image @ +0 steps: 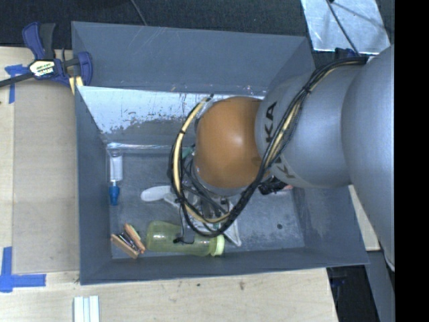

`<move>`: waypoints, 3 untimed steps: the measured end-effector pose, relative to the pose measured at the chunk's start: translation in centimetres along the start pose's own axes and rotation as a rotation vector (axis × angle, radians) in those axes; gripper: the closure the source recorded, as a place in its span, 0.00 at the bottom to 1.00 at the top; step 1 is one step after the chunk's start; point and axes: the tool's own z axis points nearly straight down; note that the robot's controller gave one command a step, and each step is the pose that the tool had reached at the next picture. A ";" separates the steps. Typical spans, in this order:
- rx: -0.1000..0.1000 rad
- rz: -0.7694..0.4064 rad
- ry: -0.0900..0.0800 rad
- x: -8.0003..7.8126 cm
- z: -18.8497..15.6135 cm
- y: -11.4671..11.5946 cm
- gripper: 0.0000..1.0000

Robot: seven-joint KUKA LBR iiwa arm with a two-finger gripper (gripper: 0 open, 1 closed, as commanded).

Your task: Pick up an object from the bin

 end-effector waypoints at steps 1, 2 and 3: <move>-0.007 0.059 -0.008 1.0 4.9 -2.4 0.00; -0.011 0.096 0.008 -2.2 5.1 -3.6 0.00; -0.017 0.189 -0.016 -0.3 5.1 -4.3 0.00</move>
Offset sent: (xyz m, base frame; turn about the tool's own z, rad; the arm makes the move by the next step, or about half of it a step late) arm 0.0206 -0.0459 -0.0624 0.1039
